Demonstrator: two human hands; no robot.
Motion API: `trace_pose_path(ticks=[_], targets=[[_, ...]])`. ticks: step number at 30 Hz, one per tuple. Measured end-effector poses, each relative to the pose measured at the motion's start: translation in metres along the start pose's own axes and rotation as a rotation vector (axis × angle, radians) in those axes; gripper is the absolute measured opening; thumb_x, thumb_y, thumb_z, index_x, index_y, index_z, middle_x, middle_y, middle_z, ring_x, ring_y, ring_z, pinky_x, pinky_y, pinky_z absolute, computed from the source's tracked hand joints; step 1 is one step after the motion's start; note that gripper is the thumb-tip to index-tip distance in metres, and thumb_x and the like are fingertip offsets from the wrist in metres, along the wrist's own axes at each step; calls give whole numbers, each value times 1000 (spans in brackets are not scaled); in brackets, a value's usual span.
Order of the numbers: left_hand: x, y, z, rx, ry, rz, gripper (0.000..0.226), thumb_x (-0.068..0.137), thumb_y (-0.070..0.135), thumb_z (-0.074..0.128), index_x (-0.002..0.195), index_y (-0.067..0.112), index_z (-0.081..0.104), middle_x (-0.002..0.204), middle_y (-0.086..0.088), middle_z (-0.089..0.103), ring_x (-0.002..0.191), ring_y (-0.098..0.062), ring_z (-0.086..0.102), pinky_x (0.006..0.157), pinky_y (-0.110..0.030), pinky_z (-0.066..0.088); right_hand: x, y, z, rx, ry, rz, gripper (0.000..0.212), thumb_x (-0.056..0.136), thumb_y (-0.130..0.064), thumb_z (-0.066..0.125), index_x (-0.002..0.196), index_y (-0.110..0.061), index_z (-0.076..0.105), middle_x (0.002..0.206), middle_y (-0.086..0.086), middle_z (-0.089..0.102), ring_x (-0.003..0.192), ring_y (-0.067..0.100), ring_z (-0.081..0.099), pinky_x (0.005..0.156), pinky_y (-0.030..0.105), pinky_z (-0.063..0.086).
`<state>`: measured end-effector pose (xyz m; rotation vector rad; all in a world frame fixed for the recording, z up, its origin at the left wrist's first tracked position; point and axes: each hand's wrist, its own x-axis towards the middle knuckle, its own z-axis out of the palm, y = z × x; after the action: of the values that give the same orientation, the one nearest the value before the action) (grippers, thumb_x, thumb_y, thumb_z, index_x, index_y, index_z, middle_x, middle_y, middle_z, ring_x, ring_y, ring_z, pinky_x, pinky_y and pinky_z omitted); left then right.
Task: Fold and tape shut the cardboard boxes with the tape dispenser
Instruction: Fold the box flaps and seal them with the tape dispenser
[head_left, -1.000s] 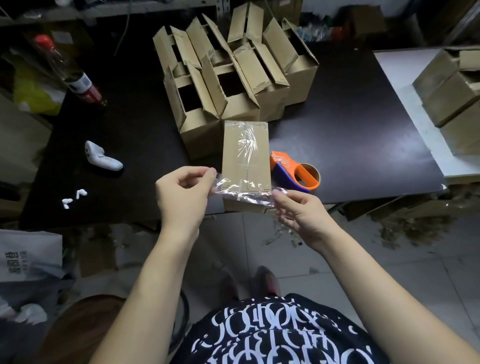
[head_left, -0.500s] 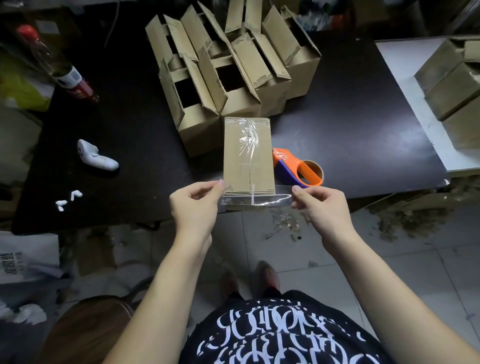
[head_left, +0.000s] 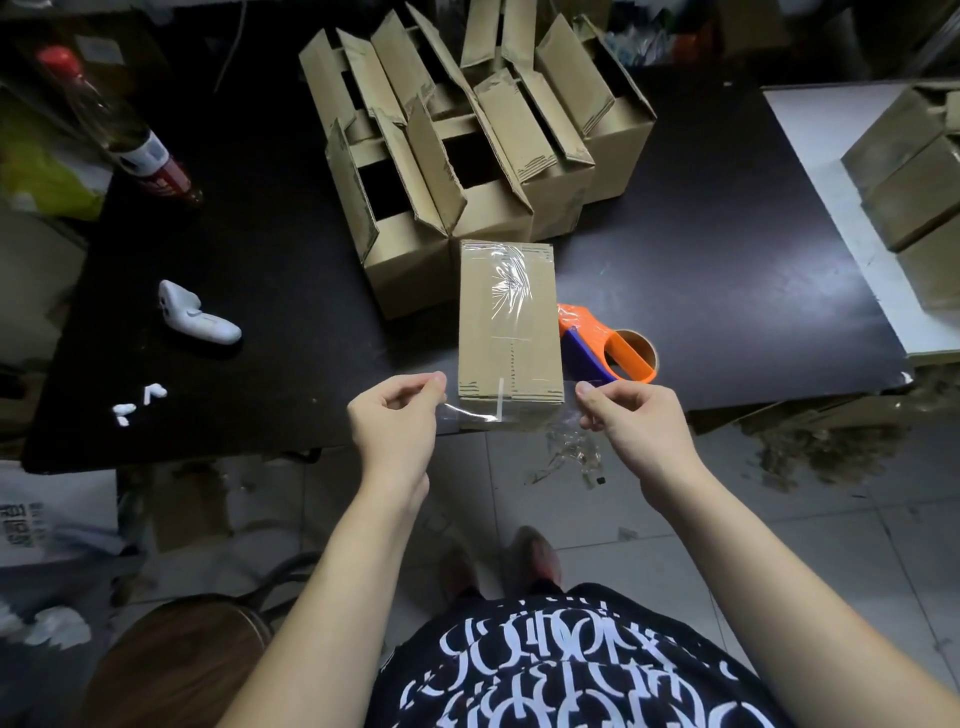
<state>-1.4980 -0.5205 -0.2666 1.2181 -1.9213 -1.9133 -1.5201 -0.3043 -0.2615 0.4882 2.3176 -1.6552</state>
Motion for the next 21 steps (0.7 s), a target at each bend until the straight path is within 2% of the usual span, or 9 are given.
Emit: trace_pose_path(ticks=[5, 9, 13, 15, 18, 20, 21], targets=[[4, -12, 5, -14, -22, -29, 6, 86, 12, 83, 83, 17, 82, 80, 1, 79, 80, -10, 72, 71, -20, 55, 6, 6, 0, 102, -101, 135, 25, 97, -36, 71, 84, -16, 79, 79, 1, 74, 78, 12, 64, 67, 25, 45], [1, -21, 8, -46, -22, -22, 10, 89, 16, 81, 81, 22, 79, 76, 10, 77, 73, 3, 69, 67, -10, 51, 13, 24, 11, 145, -199, 276, 19, 95, -39, 73, 97, -22, 81, 85, -1, 74, 77, 13, 60, 68, 32, 44], [-3, -24, 9, -42, -19, 5, 9, 95, 21, 74, 88, 25, 79, 79, 14, 77, 77, 6, 69, 64, -6, 49, 15, 42, 18, 167, -243, 328, 32, 91, -50, 75, 110, -25, 76, 88, -2, 73, 75, 11, 61, 63, 29, 46], [-6, -26, 13, -7, -36, -13, 13, 100, 27, 68, 92, 24, 78, 84, 12, 76, 80, 2, 68, 65, -9, 48, 16, 47, 17, 188, -214, 292, 32, 90, -48, 76, 111, -23, 75, 89, -1, 72, 75, 11, 60, 63, 29, 47], [-4, -30, 18, 59, -110, -124, 17, 103, 40, 59, 111, 28, 66, 102, 1, 68, 92, -15, 60, 75, -29, 47, 14, 48, 16, 196, -120, 169, 28, 90, -39, 80, 110, -20, 74, 93, 2, 74, 79, 14, 65, 69, 30, 52], [1, -32, 18, 81, -155, -189, 21, 104, 38, 57, 123, 30, 58, 111, 0, 62, 102, -19, 57, 86, -37, 49, 10, 45, 15, 181, -45, 22, 24, 87, -27, 84, 107, -18, 74, 95, 1, 76, 84, 12, 70, 73, 25, 57], [2, -32, 17, 105, -151, -165, 20, 105, 34, 57, 124, 29, 58, 109, 0, 62, 103, -19, 57, 87, -36, 49, 9, 44, 12, 159, -15, -59, 23, 86, -21, 85, 106, -17, 74, 96, -2, 77, 88, 9, 72, 78, 22, 58]])
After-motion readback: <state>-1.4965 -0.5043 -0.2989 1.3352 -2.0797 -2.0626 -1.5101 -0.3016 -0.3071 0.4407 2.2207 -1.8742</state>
